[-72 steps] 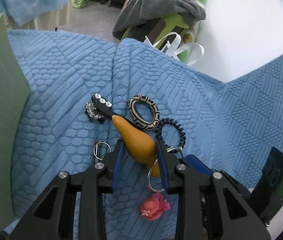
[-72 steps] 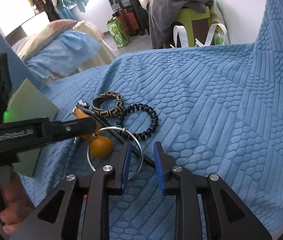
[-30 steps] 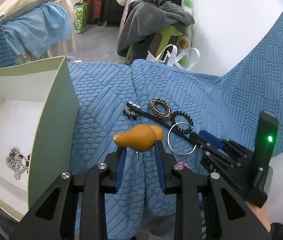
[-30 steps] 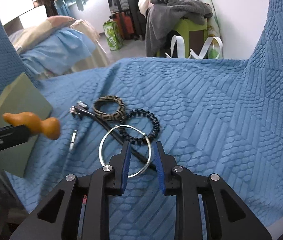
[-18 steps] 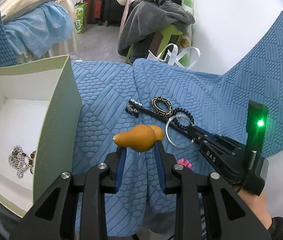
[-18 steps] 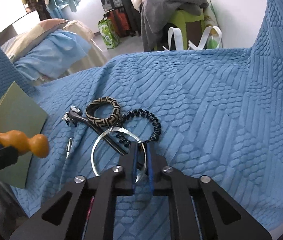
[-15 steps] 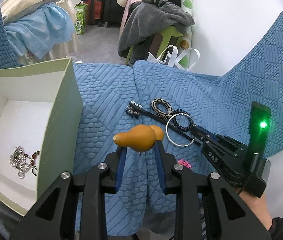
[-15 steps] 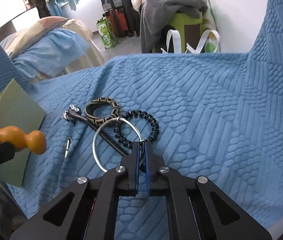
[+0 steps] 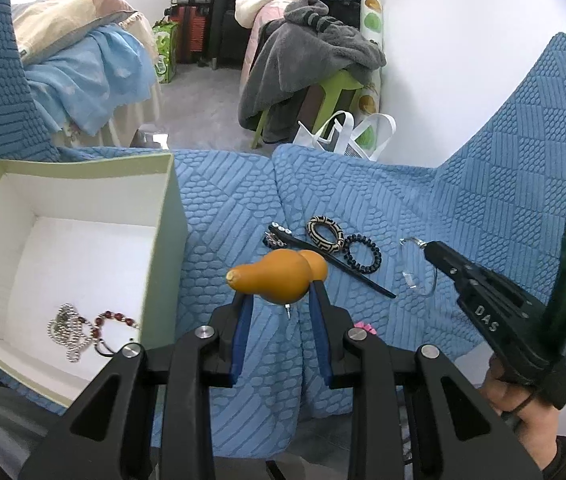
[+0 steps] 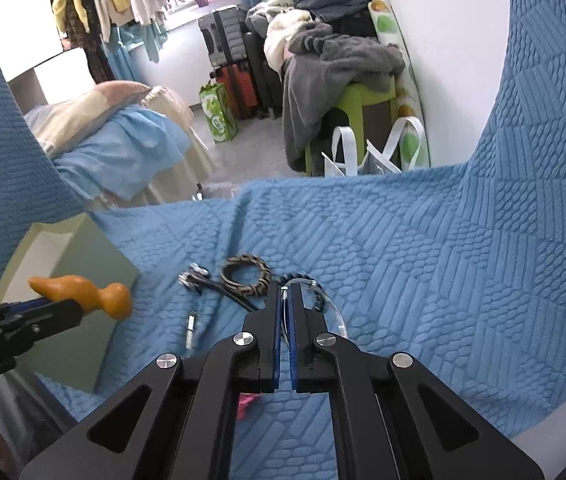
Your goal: Organize jewelry
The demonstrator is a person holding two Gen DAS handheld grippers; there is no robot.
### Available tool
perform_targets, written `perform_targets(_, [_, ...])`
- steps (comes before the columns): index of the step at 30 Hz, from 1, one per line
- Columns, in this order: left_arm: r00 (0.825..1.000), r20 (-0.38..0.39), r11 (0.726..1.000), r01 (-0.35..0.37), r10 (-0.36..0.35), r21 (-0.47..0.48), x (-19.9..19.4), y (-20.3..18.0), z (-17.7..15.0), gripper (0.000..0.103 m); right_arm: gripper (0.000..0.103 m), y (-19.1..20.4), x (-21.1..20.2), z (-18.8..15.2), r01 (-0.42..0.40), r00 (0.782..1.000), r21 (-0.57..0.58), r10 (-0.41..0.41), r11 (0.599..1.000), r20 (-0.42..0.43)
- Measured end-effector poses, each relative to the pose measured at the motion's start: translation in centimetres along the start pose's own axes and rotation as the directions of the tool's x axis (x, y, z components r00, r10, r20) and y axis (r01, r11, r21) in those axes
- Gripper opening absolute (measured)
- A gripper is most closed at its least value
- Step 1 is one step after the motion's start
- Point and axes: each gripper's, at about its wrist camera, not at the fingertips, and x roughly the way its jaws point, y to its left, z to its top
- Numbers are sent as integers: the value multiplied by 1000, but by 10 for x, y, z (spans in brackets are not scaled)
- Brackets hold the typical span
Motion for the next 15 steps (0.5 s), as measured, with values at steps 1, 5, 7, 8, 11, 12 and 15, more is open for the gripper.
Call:
perform_targets(1, [1000,3,1000,-5,5,-1,-4,2,2,29,1,3,-4,3,-1,1000,-4,1,1000,3])
perform_targets(5, [1000,10,1000,-13,14,-13,-19,11,9,29,1,15,-17,13,-16,1000,-3,16,1000,18])
perform_targets(7, [1000,21,1000,-14,15,-19,-29,15,14,29,1,25,-26,20,-21,999,-12,21,1000,31])
perform_targets(8, [999,28,1000,-17,17,-22,-36,18,17,29,0,31,-31,25,-25,999,-19,25,1000,38])
perform_targets(11, [999,47,999,-21,22,-27,-55,25,26,29,0,44,-47,37,-37,997,-32,39,999,68])
perform_targets(12, [998,57,999,-26,28,-27,-63,28,29,29,0,51,-55,44,-42,996,-38,45,998,81])
perform_targets(15, [996,80,999,-32,35,-33,-80,38,39,29,0,65,-69,56,-51,992,-59,57,997,108])
